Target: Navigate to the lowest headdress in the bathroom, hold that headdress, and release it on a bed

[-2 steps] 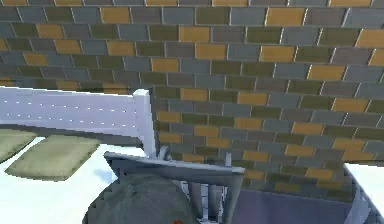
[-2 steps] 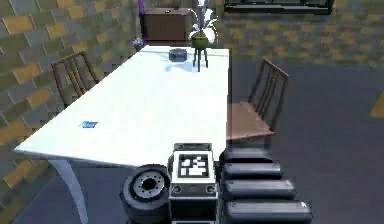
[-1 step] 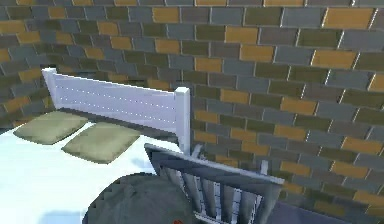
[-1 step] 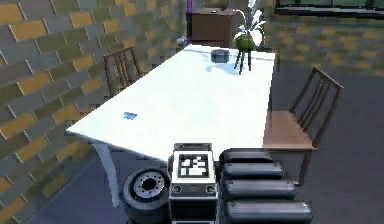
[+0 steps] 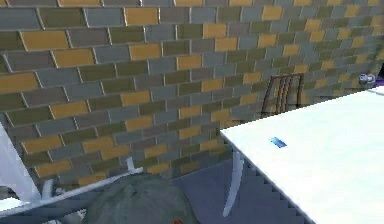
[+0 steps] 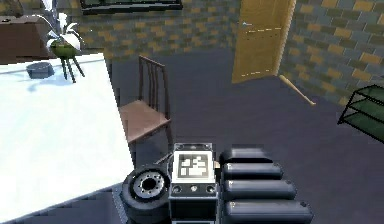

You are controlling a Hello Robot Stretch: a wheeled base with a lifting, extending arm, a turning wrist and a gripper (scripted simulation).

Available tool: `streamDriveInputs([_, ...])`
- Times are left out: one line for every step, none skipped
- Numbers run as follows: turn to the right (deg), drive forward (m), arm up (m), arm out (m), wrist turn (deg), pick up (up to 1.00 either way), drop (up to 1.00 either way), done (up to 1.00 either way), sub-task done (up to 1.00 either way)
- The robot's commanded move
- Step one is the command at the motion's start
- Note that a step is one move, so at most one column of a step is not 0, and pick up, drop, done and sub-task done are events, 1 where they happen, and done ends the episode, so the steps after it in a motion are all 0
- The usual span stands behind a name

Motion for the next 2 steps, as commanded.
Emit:
streamDriveInputs([15.0,0.0,0.0,0.0,0.0,0.0,0.0,0.0,0.0])
streamDriveInputs([-45.0,0.0,0.0,0.0,0.0,0.0,0.0,0.0,0.0])
